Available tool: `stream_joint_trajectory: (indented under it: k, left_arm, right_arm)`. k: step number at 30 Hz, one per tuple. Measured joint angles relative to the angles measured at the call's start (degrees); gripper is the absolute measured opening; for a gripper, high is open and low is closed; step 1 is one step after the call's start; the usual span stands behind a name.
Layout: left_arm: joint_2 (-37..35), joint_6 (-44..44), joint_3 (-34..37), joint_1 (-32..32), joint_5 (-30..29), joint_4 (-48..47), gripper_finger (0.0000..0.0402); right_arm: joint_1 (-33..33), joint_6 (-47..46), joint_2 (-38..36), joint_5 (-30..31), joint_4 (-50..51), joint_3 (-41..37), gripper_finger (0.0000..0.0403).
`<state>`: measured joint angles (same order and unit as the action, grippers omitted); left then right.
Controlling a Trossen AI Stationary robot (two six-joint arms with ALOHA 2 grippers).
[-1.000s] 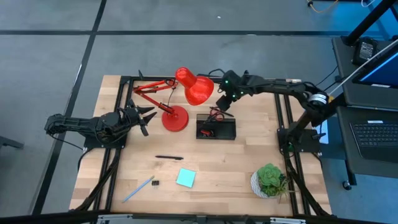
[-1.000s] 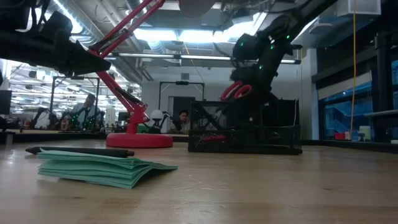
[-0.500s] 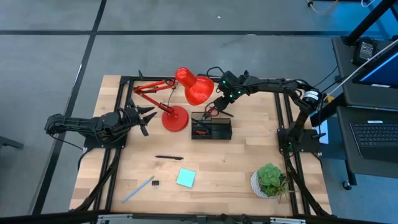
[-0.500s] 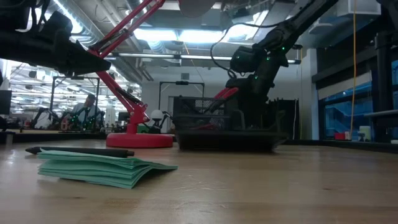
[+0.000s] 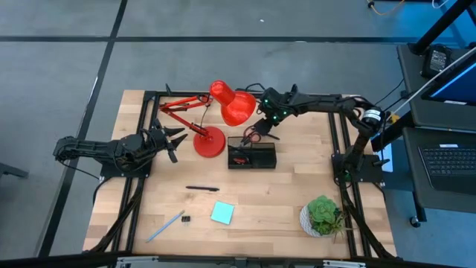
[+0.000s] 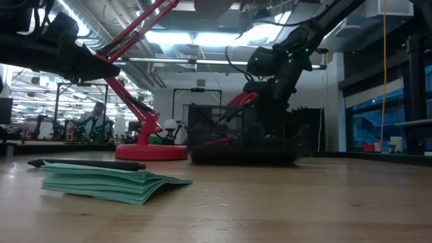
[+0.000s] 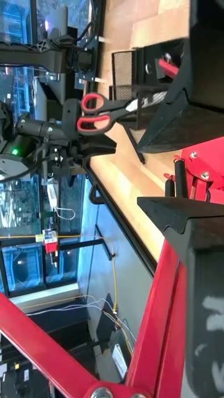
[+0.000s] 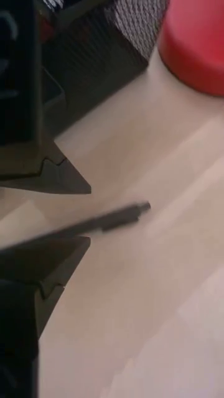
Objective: Pick and place office supplies into organizer
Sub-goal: Put the top black pen into the black desk organizer
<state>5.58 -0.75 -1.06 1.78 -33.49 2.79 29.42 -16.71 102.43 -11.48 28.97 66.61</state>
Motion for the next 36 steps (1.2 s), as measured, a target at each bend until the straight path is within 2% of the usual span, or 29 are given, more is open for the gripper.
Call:
stream_joint_trajectory:
  k: [23,36]
  left_arm:
    - [0.00,0.00,0.00,0.00,0.02,0.00,0.0118]
    - [-0.01,0.00,0.00,-0.01,0.02,-0.01,0.0118]
  right_arm:
    - [-7.92,-5.49,-0.11,0.42,0.04,0.09,0.0123]
    - [-9.25,-5.11,-0.89,0.65,0.63,-0.05,0.0123]
